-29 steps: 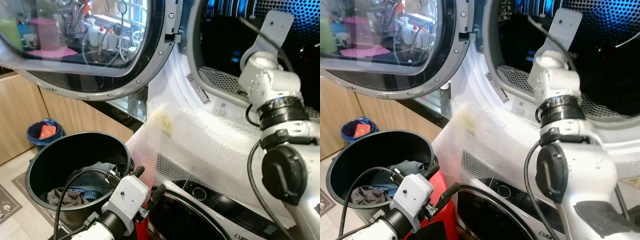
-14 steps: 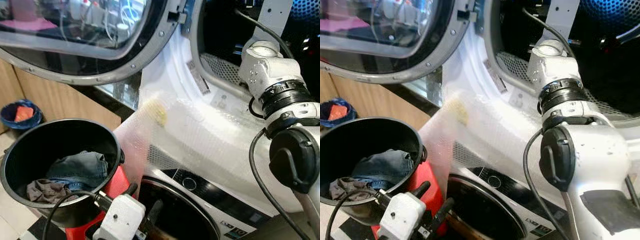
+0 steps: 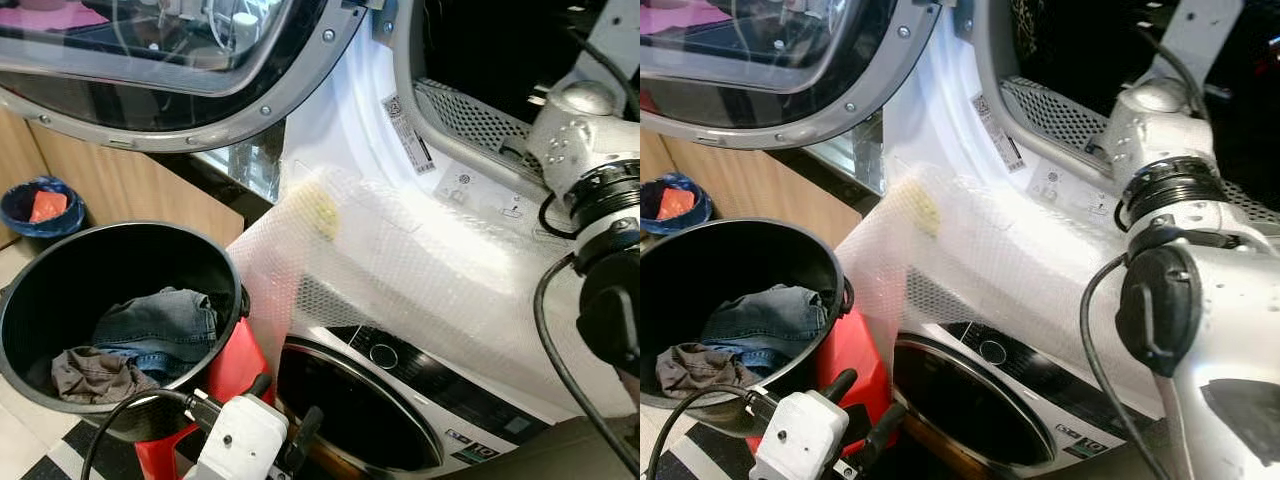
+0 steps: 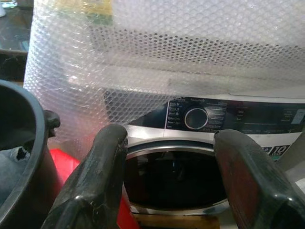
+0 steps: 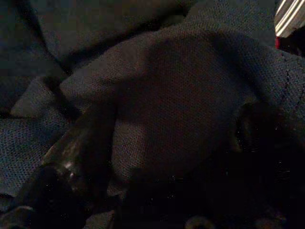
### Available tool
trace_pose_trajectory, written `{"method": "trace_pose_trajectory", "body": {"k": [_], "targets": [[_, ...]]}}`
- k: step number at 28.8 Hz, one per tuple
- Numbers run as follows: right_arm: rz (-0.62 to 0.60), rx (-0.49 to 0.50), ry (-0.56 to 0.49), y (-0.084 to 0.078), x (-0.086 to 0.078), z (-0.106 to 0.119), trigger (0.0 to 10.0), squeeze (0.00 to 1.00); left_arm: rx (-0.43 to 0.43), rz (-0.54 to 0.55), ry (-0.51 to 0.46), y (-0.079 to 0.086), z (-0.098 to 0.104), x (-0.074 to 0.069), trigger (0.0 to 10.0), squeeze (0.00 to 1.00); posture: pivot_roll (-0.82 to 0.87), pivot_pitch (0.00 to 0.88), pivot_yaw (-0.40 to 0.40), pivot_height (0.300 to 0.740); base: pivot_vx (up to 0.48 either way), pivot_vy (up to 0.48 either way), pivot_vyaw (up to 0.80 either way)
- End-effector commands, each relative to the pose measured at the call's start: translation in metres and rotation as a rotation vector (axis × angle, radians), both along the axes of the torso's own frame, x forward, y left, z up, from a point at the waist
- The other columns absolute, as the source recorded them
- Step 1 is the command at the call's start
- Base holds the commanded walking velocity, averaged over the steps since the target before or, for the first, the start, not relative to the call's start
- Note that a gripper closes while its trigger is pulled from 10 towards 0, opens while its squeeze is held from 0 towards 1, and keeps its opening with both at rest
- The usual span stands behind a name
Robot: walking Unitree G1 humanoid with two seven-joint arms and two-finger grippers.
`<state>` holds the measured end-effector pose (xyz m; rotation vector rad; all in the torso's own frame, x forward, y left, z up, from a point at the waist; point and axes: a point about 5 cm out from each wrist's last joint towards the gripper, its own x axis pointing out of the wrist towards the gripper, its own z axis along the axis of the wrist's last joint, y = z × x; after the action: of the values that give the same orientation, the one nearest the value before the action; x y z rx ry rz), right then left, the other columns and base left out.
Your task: Clothes washing
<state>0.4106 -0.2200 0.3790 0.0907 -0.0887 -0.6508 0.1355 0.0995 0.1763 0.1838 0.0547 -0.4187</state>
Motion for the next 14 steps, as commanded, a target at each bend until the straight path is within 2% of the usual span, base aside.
{"method": "trace_pose_trajectory", "body": {"k": [1,14], "targets": [[-0.063,0.032,0.031,-0.0185,-0.0033,-0.0091,10.0,0.0,-0.017,-0.01,0.011,-0.0018,0.0022,-0.0035,10.0,0.0,0.21,0.231,-0.248,0.74,0.0,0.0,0.0],[-0.063,0.032,0.031,-0.0185,-0.0033,-0.0091,10.0,0.0,-0.017,-0.01,0.011,-0.0018,0.0022,-0.0035,10.0,0.0,0.21,0.231,-0.248,0.74,0.0,0.0,0.0]]}}
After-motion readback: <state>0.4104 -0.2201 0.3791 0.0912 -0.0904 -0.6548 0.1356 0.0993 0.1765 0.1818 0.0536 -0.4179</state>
